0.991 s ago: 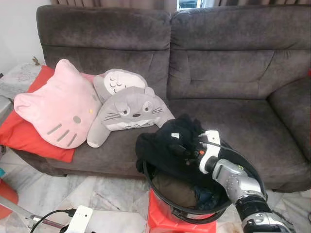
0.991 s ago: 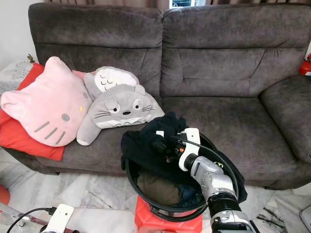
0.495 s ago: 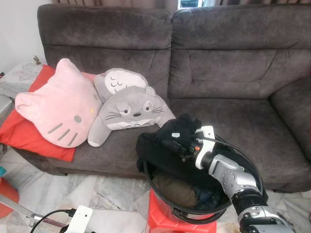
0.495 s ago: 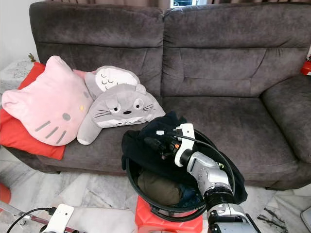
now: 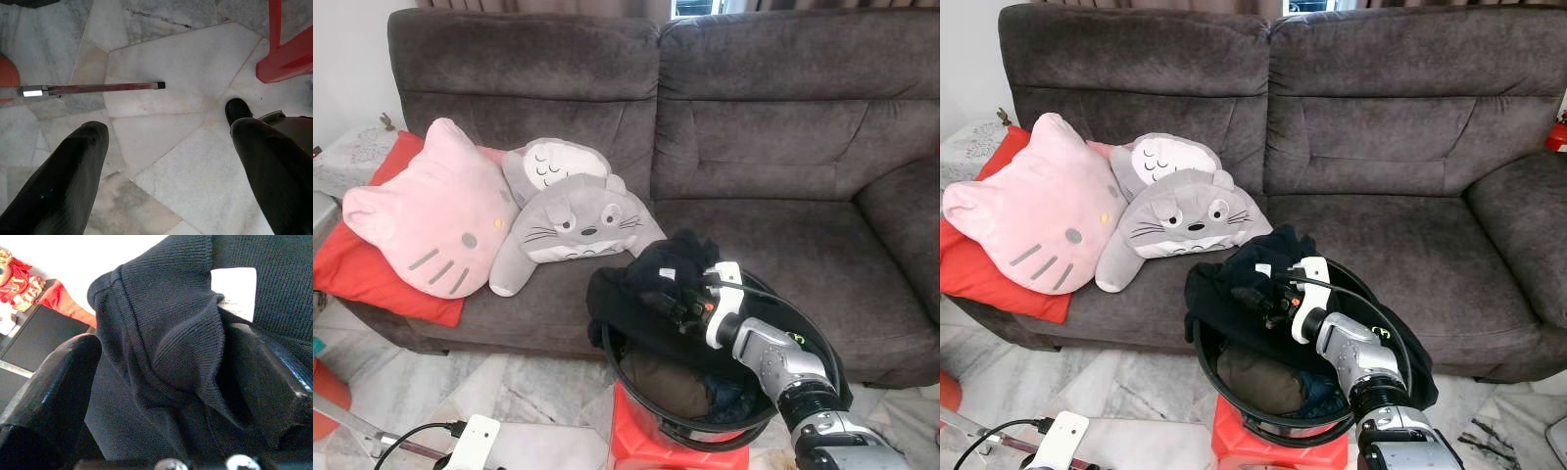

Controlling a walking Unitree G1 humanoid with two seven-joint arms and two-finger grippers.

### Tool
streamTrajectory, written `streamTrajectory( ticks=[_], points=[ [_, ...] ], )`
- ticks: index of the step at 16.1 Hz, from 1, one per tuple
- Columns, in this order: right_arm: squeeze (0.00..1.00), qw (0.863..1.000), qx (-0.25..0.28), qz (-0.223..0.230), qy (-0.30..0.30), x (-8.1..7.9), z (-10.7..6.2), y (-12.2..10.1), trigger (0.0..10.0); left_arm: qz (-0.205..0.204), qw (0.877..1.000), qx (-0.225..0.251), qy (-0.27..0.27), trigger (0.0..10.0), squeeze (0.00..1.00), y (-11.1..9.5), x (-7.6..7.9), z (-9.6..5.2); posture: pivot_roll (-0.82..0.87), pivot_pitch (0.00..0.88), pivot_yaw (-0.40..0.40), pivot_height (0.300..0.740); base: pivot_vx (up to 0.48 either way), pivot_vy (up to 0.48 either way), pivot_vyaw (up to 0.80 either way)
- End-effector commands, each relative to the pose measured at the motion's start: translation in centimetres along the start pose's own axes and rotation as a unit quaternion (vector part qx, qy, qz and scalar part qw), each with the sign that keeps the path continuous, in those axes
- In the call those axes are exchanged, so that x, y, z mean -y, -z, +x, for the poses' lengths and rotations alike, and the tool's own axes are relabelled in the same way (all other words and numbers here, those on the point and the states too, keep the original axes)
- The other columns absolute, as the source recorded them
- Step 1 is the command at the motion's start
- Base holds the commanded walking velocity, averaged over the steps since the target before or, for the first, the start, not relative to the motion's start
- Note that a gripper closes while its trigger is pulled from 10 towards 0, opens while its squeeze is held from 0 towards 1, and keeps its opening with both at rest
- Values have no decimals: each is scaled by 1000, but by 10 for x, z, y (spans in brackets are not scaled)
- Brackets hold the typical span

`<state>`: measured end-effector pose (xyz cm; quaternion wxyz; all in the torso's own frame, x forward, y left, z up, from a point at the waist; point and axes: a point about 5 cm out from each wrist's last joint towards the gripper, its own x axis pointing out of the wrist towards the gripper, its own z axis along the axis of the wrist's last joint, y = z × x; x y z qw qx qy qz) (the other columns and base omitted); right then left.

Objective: Hang hanger

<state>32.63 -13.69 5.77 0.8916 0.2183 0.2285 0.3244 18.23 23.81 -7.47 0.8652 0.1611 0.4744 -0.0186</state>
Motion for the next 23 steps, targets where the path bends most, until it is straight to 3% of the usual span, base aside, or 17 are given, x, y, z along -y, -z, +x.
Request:
streamTrajectory(
  ticks=[1,7,12,13,14,23],
  points=[
    [0,1000,5,-6,-5,-2,3,-7,10000,11,1000,-8,1,10000,0,5,-1,-1,-105,0,43,740,0,0,0],
    [0,999,-1,17,-39,-3,2,-4,10000,12,1000,-9,1,10000,0,6,-2,-1,-95,0,40,740,0,0,0],
    [0,999,-13,23,-28,1,1,2,10000,12,1000,-10,2,10000,0,6,-2,-1,-89,0,38,740,0,0,0],
    [0,999,-11,28,-27,2,1,3,5608,13,1000,-10,2,10000,0,7,-2,-1,-90,0,39,740,0,0,0],
    [0,999,-7,35,-28,3,0,3,0,13,1000,-11,2,10000,0,7,-2,-1,-90,0,39,740,0,0,0],
    [0,999,-5,40,-30,4,-1,3,0,14,1000,-12,4,10000,0,7,-1,-1,-90,0,38,740,0,0,0]
  ],
)
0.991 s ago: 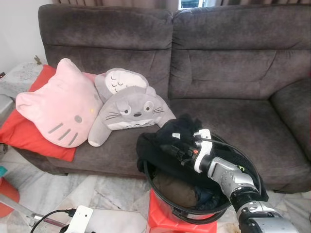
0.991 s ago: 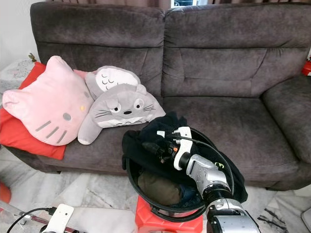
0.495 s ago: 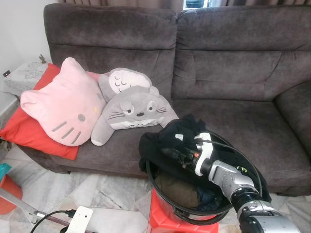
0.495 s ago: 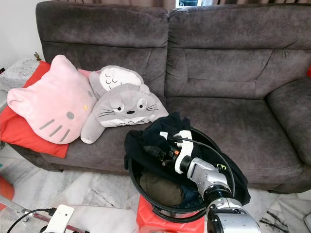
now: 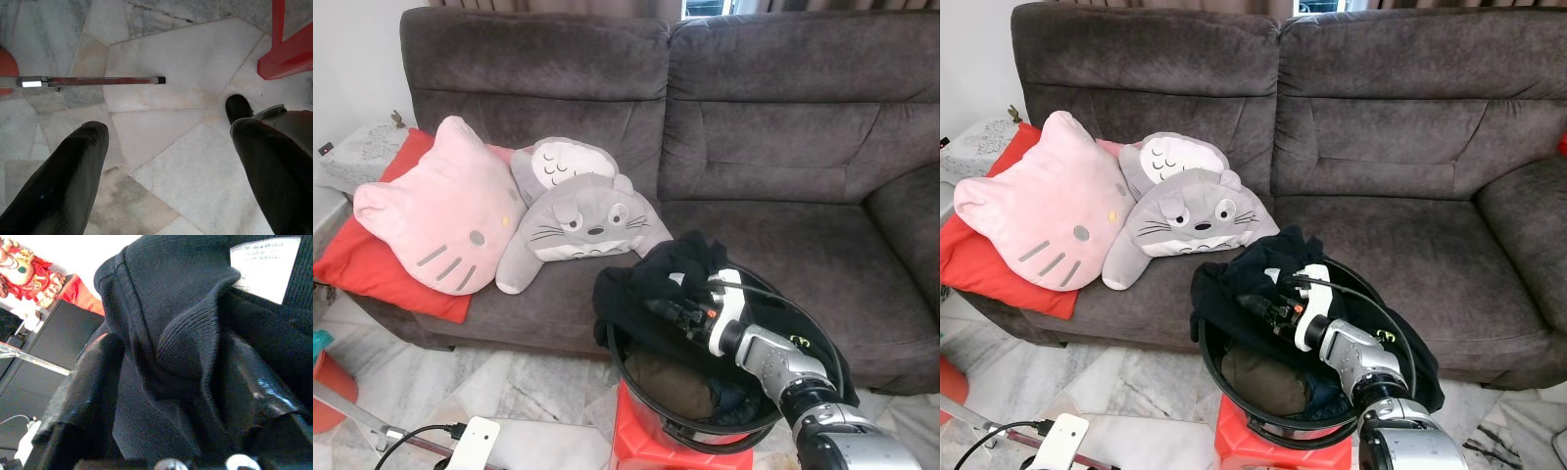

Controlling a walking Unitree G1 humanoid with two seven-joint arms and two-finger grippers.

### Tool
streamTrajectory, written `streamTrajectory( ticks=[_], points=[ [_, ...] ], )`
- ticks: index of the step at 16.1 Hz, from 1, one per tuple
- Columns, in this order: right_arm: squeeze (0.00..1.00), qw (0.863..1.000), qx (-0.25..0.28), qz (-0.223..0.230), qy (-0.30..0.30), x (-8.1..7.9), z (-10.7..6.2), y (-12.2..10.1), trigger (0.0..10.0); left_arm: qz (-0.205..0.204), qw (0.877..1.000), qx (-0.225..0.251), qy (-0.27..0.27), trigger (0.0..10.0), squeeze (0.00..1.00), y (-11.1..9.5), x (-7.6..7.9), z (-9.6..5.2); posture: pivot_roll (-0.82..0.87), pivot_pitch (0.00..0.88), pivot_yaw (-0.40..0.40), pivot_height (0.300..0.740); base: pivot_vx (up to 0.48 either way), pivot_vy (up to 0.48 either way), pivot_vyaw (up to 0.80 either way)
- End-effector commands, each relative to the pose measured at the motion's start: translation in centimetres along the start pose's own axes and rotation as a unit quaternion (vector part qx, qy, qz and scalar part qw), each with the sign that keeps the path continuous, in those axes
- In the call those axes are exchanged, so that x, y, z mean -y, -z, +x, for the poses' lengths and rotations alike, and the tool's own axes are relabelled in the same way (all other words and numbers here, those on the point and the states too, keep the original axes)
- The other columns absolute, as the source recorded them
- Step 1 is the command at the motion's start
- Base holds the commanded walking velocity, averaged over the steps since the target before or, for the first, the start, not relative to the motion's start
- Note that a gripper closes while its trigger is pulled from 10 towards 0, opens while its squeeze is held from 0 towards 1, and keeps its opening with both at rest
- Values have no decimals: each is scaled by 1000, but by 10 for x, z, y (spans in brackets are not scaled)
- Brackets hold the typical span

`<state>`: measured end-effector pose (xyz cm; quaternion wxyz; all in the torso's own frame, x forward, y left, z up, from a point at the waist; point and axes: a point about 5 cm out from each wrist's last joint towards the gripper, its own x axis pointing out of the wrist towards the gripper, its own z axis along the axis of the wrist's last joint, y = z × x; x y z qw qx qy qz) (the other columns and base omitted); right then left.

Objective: Hang hanger

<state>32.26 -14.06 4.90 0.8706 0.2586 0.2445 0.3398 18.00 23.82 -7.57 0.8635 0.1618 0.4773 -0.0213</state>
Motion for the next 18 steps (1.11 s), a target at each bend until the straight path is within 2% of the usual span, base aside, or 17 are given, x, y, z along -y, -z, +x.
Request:
streamTrajectory(
  ticks=[1,12,14,16,18],
  points=[
    [0,1000,4,-3,-4,-1,1,-5,0,12,1000,-9,1,10000,0,5,-2,-1,-90,0,39,740,0,0,0],
    [0,999,25,-17,13,3,-3,-13,0,9,1000,-7,0,10000,0,3,-2,-1,-91,0,39,740,0,0,0],
    [0,998,45,-35,14,3,-5,-22,0,9,1000,-7,-1,10000,0,3,-2,-1,-91,0,39,740,0,0,0],
    [0,995,88,-49,18,2,-9,-41,0,10,1000,-7,0,10000,0,3,-1,0,-105,0,40,740,0,0,0],
    [0,993,102,-55,16,0,-9,-47,0,10,1000,-7,1,10000,0,3,-1,0,-104,0,38,740,0,0,0]
  ],
)
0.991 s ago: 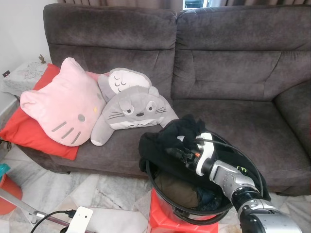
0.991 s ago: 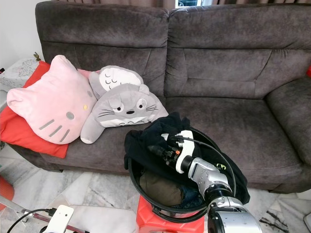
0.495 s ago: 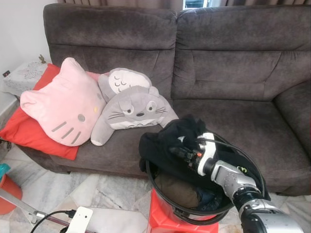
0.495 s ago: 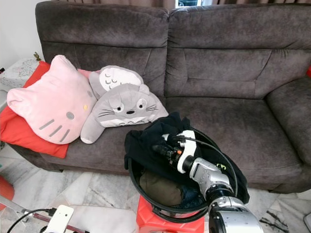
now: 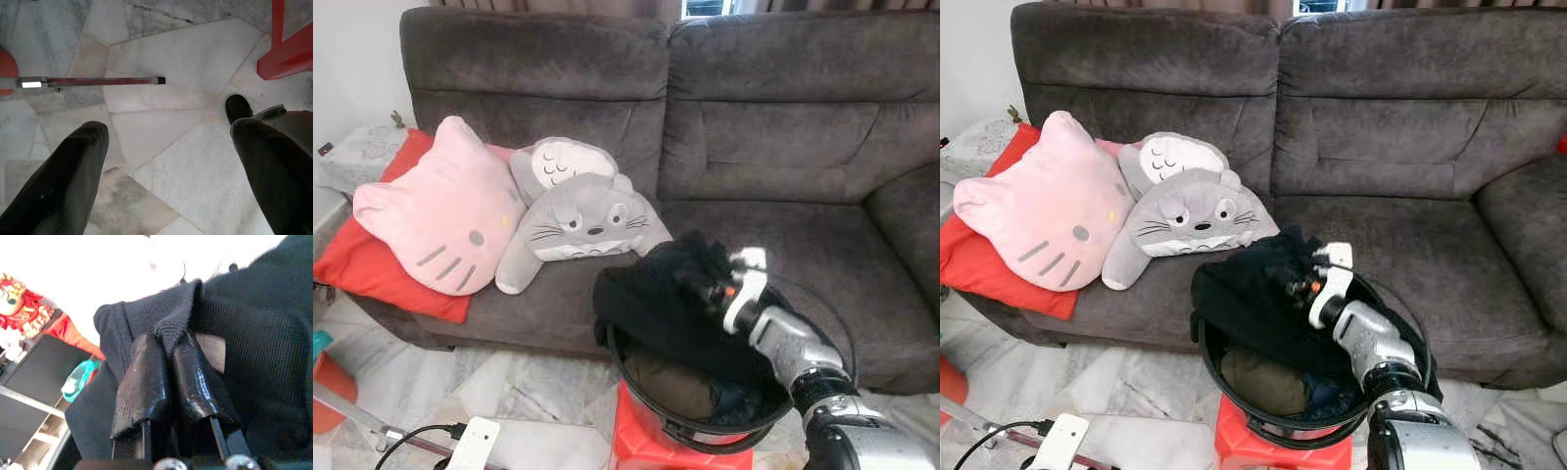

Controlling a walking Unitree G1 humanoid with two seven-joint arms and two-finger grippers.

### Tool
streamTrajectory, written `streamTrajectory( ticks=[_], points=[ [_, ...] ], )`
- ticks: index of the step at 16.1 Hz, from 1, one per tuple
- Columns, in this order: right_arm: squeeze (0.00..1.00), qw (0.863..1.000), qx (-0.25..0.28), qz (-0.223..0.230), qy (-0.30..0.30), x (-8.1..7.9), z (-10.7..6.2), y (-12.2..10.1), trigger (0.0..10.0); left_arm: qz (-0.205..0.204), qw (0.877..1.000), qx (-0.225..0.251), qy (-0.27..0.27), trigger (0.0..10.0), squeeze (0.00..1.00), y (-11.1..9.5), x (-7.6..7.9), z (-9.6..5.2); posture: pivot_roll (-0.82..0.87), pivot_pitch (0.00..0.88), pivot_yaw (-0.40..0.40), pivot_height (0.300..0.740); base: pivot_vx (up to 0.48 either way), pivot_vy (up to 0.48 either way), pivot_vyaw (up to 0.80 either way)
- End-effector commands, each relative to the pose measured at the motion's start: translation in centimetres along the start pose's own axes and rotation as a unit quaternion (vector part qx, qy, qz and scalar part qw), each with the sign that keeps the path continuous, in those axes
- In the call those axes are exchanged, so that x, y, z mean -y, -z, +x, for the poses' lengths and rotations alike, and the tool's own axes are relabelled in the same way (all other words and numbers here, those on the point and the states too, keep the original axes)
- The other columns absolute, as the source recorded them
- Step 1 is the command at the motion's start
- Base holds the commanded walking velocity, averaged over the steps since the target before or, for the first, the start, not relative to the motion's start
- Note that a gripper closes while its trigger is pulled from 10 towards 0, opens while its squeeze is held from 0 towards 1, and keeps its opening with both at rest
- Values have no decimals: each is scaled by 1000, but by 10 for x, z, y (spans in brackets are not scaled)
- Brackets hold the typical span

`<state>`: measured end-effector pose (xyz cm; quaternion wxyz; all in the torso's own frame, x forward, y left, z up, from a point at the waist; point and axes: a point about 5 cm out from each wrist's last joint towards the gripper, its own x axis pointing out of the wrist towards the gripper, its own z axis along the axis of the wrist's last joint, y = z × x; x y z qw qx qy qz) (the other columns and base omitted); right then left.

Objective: Hang hanger

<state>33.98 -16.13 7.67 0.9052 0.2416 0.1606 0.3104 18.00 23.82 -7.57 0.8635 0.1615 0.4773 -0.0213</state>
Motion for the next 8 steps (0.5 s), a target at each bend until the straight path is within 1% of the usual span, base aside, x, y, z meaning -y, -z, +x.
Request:
streamTrajectory(
  ticks=[1,2,3,4,5,6,7,8],
  points=[
    [0,999,26,-17,-9,-5,4,-13,0,9,1000,-7,1,10000,0,3,-1,0,-104,0,37,740,0,0,0],
    [0,999,31,-24,-13,-7,5,-16,0,8,1000,-7,0,10000,0,3,0,0,-104,0,37,740,0,0,0],
    [0,997,54,-46,-22,-14,8,-27,0,8,1000,-7,0,10000,0,3,0,0,-105,0,35,740,0,0,0],
    [0,996,68,-57,-29,-19,10,-33,0,7,1000,-7,0,10000,0,3,0,0,-105,0,35,740,0,0,0],
    [0,991,93,-76,-57,-34,15,-47,0,7,1000,-7,1,10000,0,3,0,0,-106,0,34,740,0,0,0],
    [0,987,109,-90,-80,-47,18,-55,0,7,1000,-7,1,10000,0,3,0,0,-106,0,34,740,0,0,0],
    [0,980,129,-105,-110,-65,21,-63,0,6,1000,-7,1,10000,0,4,0,0,-108,0,33,740,0,0,0],
    [0,975,137,-115,-131,-80,23,-67,0,5,1000,-7,1,10000,0,4,1,0,-110,0,33,740,0,0,0]
  ],
)
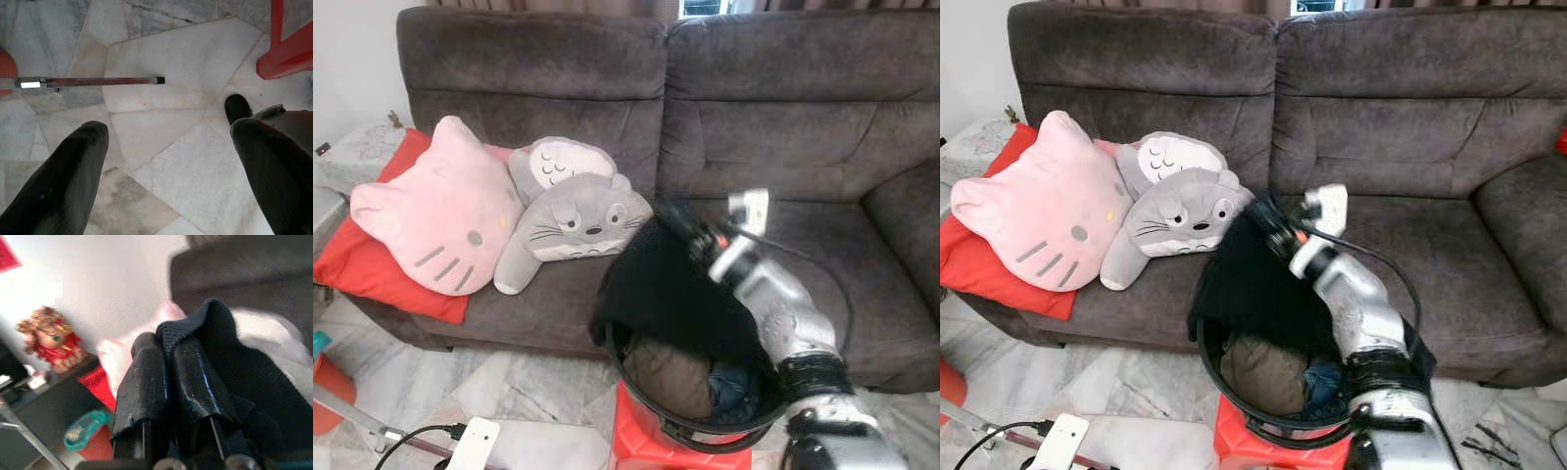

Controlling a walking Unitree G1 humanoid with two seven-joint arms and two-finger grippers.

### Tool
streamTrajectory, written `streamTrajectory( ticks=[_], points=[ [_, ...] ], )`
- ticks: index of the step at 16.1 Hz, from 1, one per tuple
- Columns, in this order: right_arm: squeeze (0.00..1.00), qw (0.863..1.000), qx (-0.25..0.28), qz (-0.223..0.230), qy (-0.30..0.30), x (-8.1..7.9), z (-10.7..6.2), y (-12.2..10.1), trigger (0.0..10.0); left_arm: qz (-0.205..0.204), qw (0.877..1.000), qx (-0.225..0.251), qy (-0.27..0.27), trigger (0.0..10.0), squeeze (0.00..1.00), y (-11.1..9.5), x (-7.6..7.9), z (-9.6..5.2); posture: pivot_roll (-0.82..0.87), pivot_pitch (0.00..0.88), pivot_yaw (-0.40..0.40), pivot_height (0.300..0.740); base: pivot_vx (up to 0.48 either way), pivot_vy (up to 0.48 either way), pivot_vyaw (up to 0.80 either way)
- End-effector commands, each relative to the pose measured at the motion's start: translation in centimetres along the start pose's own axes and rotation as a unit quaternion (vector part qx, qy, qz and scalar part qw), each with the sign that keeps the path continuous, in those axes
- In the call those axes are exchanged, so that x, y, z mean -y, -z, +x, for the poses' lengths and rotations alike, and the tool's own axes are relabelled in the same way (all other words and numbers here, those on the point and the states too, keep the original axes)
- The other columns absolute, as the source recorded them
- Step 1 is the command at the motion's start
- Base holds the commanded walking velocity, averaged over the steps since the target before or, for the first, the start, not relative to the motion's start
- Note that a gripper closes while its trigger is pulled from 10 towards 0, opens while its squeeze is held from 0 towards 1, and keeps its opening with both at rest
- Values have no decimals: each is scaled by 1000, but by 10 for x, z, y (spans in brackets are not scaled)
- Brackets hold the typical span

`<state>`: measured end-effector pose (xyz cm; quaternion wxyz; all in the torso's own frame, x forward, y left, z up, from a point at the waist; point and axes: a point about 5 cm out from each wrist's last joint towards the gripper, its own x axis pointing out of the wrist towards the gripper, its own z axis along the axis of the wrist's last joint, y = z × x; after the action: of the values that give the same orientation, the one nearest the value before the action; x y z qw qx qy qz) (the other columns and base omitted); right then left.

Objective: Hang hanger

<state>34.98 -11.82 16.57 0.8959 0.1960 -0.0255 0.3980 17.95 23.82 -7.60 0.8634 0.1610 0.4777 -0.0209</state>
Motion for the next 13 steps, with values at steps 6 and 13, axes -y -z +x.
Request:
streamTrajectory(
  ticks=[6,13],
  points=[
    [0,994,24,-27,-106,-70,25,-16,0,2,1000,-6,0,10000,0,4,2,0,-103,0,17,740,0,0,0],
    [0,991,-78,-54,-99,-90,7,14,0,-75,996,14,-48,10000,0,5,0,-1,-114,0,5,740,0,0,0]
  ],
)
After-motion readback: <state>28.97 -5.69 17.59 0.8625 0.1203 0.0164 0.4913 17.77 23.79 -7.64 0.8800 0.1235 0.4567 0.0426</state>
